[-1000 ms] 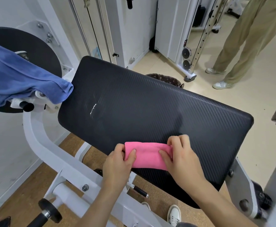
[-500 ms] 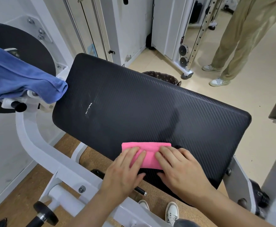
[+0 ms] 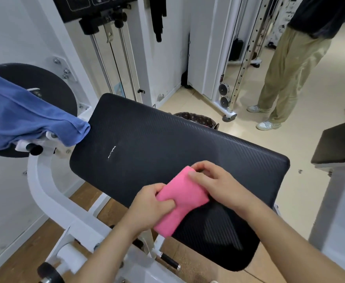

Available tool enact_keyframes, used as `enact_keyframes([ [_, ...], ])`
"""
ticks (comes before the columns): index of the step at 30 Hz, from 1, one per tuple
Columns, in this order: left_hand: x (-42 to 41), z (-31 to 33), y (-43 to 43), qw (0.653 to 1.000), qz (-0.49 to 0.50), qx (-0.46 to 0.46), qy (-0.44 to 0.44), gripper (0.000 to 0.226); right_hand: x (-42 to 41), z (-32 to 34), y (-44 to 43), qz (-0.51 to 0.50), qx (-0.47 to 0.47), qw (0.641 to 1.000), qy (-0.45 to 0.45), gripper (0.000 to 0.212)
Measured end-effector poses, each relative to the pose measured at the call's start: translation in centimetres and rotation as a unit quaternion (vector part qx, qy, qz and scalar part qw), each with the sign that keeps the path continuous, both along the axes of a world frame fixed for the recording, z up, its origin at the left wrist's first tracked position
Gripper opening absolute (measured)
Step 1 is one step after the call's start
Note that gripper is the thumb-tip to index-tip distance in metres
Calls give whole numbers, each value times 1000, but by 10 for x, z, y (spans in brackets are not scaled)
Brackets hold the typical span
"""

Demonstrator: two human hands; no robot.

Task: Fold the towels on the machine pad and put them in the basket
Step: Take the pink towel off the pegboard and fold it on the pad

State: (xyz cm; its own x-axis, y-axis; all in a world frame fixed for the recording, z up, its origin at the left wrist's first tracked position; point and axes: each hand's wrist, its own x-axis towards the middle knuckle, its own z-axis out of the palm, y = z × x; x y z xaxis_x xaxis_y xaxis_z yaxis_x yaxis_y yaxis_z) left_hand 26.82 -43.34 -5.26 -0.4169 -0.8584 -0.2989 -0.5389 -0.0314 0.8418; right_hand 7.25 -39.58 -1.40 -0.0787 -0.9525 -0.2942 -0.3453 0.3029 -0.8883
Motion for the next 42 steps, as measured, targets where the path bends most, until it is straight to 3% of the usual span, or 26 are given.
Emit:
enact_keyframes([
  [3,-3,19,27,974,110,128,149,21,-9,24,13,69,69,991,-92,68],
  [6,-12,28,57,926,209,192,249,10,-1,26,26,87,75,989,-88,87],
  [7,-18,32,69,916,225,197,267,10,2,24,32,83,58,991,-84,81],
  [10,-38,39,109,903,269,175,287,21,4,16,51,78,-14,993,-89,34],
  [13,-46,44,140,913,319,74,243,66,-11,15,73,128,-108,986,1,29],
  [16,-45,64,172,960,241,-60,127,95,-30,19,100,223,-191,948,125,30],
  [18,-48,77,189,974,181,-135,33,90,-40,23,116,265,-206,930,150,35],
  [20,-57,85,206,966,170,-190,-30,72,-48,28,132,279,-224,916,181,35],
  [22,-66,88,224,948,172,-261,-68,49,-53,33,147,264,-260,902,222,36],
  [25,-74,89,252,908,190,-361,-95,35,-62,45,176,210,-303,895,249,39],
  [28,-79,96,278,853,171,-476,-129,23,-82,58,208,176,-183,953,167,30],
  [30,-84,97,297,814,130,-547,-146,21,-89,64,232,178,-54,982,21,46],
  [33,-103,87,330,775,51,-610,-157,20,-91,59,263,109,51,965,-233,55],
  [35,-121,69,354,762,4,-625,-170,10,-92,50,283,25,10,968,-251,51],
  [37,-137,55,376,804,-45,-570,-164,14,-98,39,305,-5,-43,985,-168,47],
  [39,-149,48,389,891,-48,-429,-141,9,-109,34,326,-2,-64,992,-110,40],
  [40,-153,45,395,906,-49,-395,-142,15,-116,31,334,-1,-74,993,-90,39],
  [42,-160,39,399,903,-80,-408,-109,22,-135,32,348,0,-108,993,-46,42],
])
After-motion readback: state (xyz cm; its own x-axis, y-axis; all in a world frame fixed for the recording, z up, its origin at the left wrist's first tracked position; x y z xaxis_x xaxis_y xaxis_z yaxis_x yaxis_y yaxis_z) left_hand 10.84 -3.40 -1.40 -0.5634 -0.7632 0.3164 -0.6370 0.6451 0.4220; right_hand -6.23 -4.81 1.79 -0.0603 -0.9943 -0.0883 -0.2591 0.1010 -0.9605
